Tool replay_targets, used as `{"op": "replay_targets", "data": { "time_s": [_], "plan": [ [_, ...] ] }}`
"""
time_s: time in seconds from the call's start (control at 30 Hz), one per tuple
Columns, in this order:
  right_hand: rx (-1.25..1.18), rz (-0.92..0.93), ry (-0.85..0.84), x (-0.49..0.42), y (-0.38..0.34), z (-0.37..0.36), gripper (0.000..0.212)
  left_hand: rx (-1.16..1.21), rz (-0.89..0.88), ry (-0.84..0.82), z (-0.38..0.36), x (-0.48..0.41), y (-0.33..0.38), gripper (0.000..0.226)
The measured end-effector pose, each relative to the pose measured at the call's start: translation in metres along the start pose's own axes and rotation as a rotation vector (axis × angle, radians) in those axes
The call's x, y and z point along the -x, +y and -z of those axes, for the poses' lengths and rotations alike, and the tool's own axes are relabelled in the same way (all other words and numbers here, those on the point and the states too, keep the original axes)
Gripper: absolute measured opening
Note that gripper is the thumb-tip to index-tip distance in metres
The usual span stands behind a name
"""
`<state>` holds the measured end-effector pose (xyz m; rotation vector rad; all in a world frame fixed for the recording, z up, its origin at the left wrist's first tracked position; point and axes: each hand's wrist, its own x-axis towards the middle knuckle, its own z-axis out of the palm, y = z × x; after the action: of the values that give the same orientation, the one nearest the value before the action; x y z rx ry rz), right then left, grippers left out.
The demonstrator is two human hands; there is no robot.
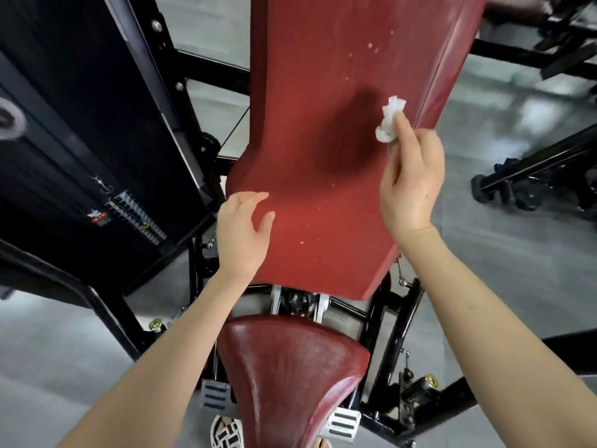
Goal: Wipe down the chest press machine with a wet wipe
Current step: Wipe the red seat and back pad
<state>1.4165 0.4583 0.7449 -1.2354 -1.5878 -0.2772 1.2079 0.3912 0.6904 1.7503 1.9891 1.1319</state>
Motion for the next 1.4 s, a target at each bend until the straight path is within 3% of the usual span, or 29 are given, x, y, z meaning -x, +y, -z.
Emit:
{"op": "replay_targets", "data": {
  "time_s": [0.03,0.2,0.27,0.33,0.43,0.53,0.7,0.77,0.83,0.97,1.23,1.4],
  "plan": [
    [0.036,0.030,0.005,-0.014,0.000,-0.008,0.034,0.025,-0.018,0.025,0.006,-0.010,0.005,0.028],
    [0.092,0.050,-0.316,-0.023,-0.012,-0.025,0.027,0.163,-0.094,0.068,0.038,-0.062,0.027,0.026],
    [0.142,0.268,-0.387,-0.010,-0.026,-0.020,0.028,0.206,-0.120,0.062,0.051,-0.079,0.037,0.029],
    [0.256,0.465,-0.312,-0.020,-0.018,-0.017,0.014,0.246,-0.148,0.049,0.063,-0.094,0.047,0.035],
    [0.264,0.200,-0.008,-0.081,-0.013,-0.005,0.020,0.285,-0.150,0.019,0.076,-0.114,0.059,0.044],
    [0.206,0.068,0.102,-0.112,-0.034,-0.011,0.027,0.317,-0.139,0.006,0.084,-0.123,0.070,0.051],
    [0.258,0.409,-0.260,-0.075,-0.072,-0.046,0.031,0.378,-0.108,-0.022,0.089,-0.133,0.079,0.056],
    [0.201,0.317,-0.335,-0.088,-0.058,-0.025,0.028,0.420,-0.070,-0.018,0.093,-0.138,0.085,0.056],
    [0.209,0.197,-0.202,-0.107,-0.037,-0.002,0.022,0.453,-0.044,-0.011,0.096,-0.141,0.091,0.056],
    [0.301,0.214,0.031,-0.128,-0.024,0.003,0.015,0.474,-0.018,0.010,0.097,-0.145,0.108,0.054],
    [0.220,0.403,-0.084,-0.121,-0.026,0.004,0.014,0.519,-0.037,0.047,0.095,-0.157,0.120,0.054],
    [0.099,0.076,0.288,-0.212,-0.047,0.031,0.029,0.580,-0.086,0.095,0.108,-0.183,0.139,0.052]
  ]
}}
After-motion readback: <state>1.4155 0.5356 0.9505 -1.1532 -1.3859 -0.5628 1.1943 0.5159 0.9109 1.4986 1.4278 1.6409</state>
